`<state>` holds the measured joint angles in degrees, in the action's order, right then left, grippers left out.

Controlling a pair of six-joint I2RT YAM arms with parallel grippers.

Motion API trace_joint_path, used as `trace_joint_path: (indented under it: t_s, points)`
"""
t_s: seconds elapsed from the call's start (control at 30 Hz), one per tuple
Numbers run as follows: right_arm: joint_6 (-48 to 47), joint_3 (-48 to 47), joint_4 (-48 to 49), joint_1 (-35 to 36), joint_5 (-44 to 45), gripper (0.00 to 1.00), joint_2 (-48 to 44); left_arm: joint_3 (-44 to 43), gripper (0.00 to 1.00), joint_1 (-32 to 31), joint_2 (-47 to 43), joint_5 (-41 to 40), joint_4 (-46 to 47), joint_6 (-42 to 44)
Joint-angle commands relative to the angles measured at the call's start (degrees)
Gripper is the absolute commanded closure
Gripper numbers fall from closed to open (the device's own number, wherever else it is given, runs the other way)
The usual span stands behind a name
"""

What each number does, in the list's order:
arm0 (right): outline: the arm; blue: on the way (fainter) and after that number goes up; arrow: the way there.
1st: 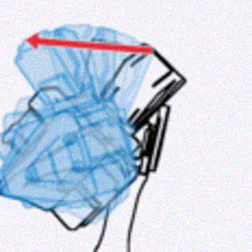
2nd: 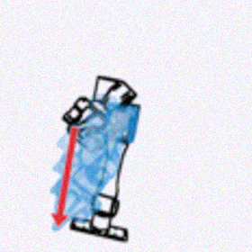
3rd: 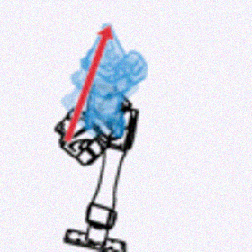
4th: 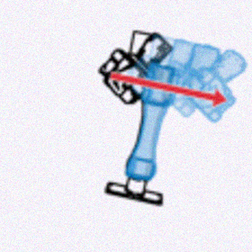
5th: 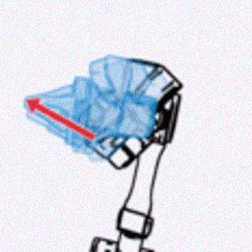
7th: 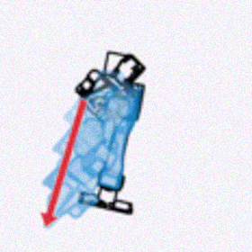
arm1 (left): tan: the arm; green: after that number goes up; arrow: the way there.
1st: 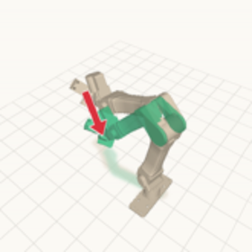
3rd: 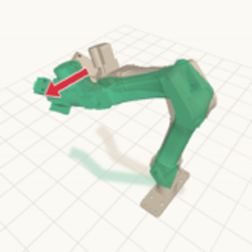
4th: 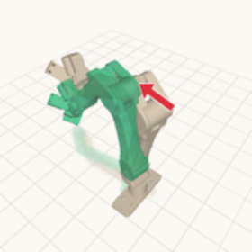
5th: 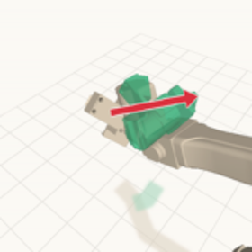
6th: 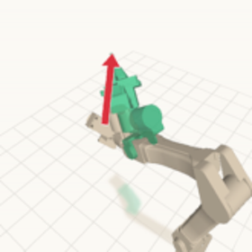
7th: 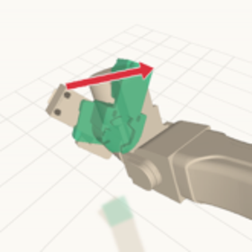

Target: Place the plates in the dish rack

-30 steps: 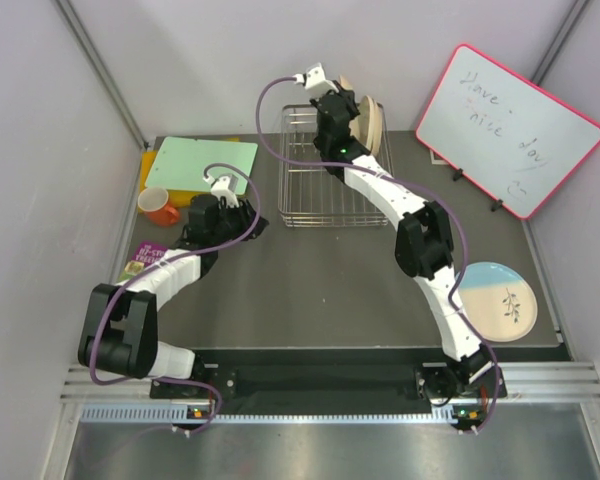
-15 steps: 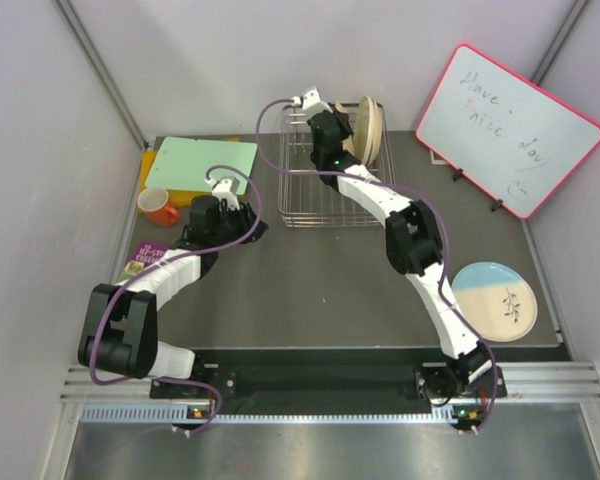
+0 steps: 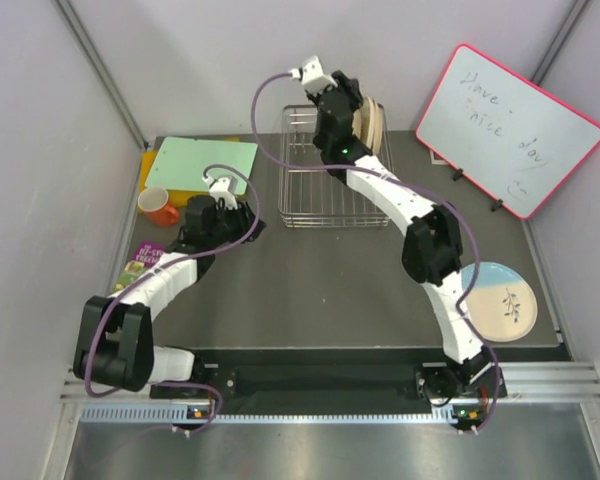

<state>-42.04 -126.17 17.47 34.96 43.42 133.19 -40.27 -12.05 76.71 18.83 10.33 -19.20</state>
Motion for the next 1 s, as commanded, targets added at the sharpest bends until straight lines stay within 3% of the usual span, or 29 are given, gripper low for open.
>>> trace_joint_path:
  t_s: [0.0, 0.03, 0.1, 0.17, 0.2, 0.23, 0.3, 0.33, 0.37, 0.47, 0.57, 0.67, 0.77, 0.87, 0.97]
  points:
    - [-3.49, 0.91, 4.69, 4.59, 0.96, 0.54, -17.76, -1.48, 0.55, -0.07, -6.12, 1.91, -0.04, 5.21]
    - [-1.75, 5.01, 0.41, 4.42, 1.31, 0.46, -22.57, -1.30, 0.55, -0.07, -8.48, 2.70, -0.31, 6.01]
    - [-1.20, 12.66, -2.61, 2.41, 1.93, 0.41, -31.96, -0.17, 0.54, -1.47, -11.30, 5.60, -1.27, 10.99]
    - [-0.85, 25.93, -6.74, -0.14, 0.89, 0.31, -38.49, 0.89, 0.50, -6.12, -15.87, 7.52, -2.85, 16.97]
    - [-0.07, 29.54, -8.84, -3.29, -0.08, 0.29, -44.70, 2.03, 0.48, -8.49, -17.37, 8.49, -5.03, 25.97]
    - [2.55, 35.23, -14.86, -5.41, -1.57, 0.25, -47.81, 2.65, 0.41, -13.91, -19.90, 8.94, -6.62, 30.58]
    - [5.29, 39.23, -21.92, -12.15, -7.45, 0.21, -55.88, 4.31, 0.33, -18.60, -21.68, 10.95, -6.55, 39.11]
    - [8.00, 41.51, -30.74, -14.72, -10.43, 0.16, -58.10, 4.06, 0.24, -21.75, -21.86, 11.92, -6.98, 40.37]
    - [8.46, 42.57, -35.18, -17.44, -18.46, 0.16, -60.30, 3.71, 0.22, -23.18, -21.34, 12.98, -6.47, 40.47]
    - [3.57, 51.43, -45.23, -26.59, -29.40, 0.13, -67.95, -0.84, 0.20, -27.40, -14.15, 15.35, -4.01, 36.71]
    - [0.03, 61.55, -50.69, -31.78, -32.95, 0.13, -73.76, -7.35, 0.05, -29.86, -3.96, 17.20, 0.46, 21.90]
    - [1.61, 68.59, -53.50, -39.25, -36.98, 0.12, -77.89, -7.89, 0.05, -35.04, 2.12, 10.64, 10.98, 14.30]
    - [2.05, 72.28, -57.89, -47.86, -43.13, 0.13, -79.48, -8.94, 0.08, -41.63, 8.00, 3.77, 15.32, 11.92]
    - [-4.35, 77.02, -61.59, -58.56, -50.78, 0.14, -80.62, -12.18, 0.15, -45.16, 15.30, 2.26, 17.70, 8.58]
    - [-10.94, 81.34, -62.74, -65.43, -52.12, 0.14, -79.49, -16.13, 0.19, -47.44, 22.86, 3.67, 20.42, 8.57]
